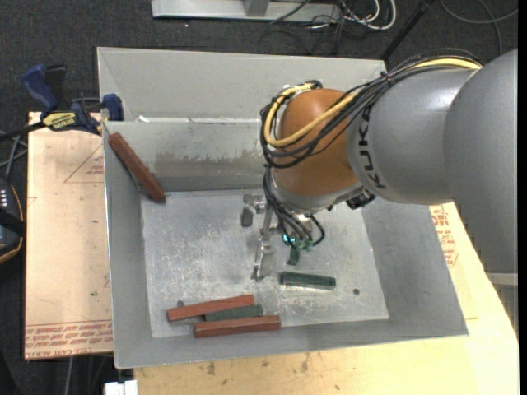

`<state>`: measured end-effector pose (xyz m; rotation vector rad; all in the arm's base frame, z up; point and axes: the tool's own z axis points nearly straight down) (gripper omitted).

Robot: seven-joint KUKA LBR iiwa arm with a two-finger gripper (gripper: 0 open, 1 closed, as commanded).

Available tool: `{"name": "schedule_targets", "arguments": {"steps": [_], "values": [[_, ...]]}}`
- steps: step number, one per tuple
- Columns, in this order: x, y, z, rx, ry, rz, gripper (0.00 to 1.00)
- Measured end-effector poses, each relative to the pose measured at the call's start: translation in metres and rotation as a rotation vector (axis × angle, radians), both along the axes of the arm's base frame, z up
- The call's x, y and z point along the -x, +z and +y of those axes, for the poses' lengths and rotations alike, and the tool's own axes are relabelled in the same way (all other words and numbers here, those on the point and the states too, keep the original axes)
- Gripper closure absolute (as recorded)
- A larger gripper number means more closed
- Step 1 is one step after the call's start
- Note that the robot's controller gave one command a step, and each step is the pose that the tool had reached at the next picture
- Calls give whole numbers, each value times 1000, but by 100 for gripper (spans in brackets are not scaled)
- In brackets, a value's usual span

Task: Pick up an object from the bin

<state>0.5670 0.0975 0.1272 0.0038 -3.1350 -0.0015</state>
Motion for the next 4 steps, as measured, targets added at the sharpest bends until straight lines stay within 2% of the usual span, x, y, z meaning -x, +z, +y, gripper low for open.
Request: {"name": "schedule_targets", "arguments": {"steps": [1, 2, 3, 4], "values": [[-2, 3, 0, -1, -2, -7, 0], [8, -8, -13, -3, 85, -14, 0], [33, 22, -88, -3, 284, 0, 0], [23, -56, -92, -2, 283, -6, 100]]}}
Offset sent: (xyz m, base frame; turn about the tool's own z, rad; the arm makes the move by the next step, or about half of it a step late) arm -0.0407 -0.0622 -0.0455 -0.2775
